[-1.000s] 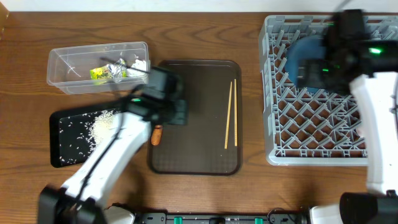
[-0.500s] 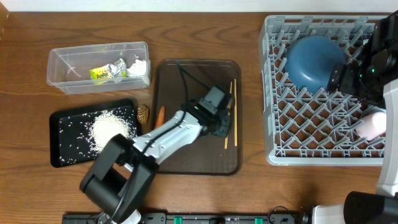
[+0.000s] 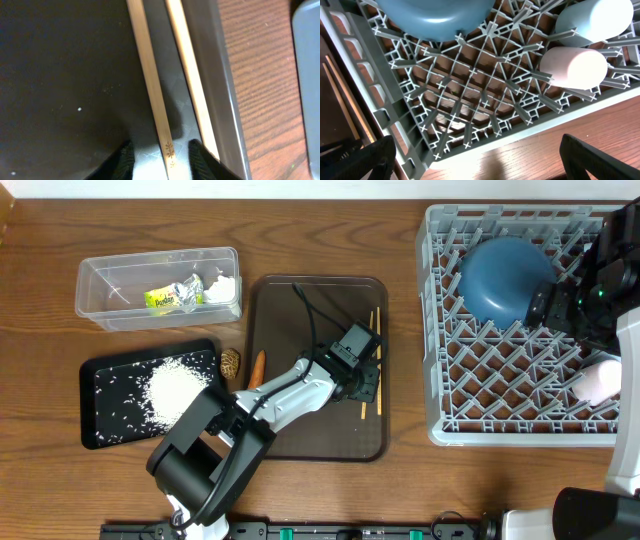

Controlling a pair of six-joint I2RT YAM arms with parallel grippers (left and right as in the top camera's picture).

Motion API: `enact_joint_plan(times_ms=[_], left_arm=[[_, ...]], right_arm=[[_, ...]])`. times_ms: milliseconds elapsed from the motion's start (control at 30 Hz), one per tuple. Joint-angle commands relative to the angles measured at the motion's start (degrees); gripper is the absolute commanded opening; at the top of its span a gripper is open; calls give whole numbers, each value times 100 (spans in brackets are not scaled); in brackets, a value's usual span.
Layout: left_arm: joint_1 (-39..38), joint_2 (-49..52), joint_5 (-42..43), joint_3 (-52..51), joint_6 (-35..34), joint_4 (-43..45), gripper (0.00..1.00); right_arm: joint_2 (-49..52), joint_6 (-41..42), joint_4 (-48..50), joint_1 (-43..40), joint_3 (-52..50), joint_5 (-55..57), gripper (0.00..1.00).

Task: Sort waste into correct bins and load items into the dishwasher rack
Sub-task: 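Reach the left gripper to the chopsticks on the tray and grasp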

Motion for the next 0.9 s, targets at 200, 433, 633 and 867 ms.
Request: enact_joint_plan(times_ms=[200, 433, 633, 867], left_arm=[[-44, 256, -247, -4, -85, -92, 23], [-369, 319, -708, -4, -85, -85, 25], [-636, 319, -1043, -4, -87, -90, 25], [-660, 319, -1147, -4, -85, -197, 14]], right_arm=[[-15, -44, -28, -13, -7, -26, 98], [-15, -42, -35, -13, -7, -26, 98], [-15, -44, -46, -13, -7, -26, 98], [-15, -42, -70, -13, -7, -26, 98]])
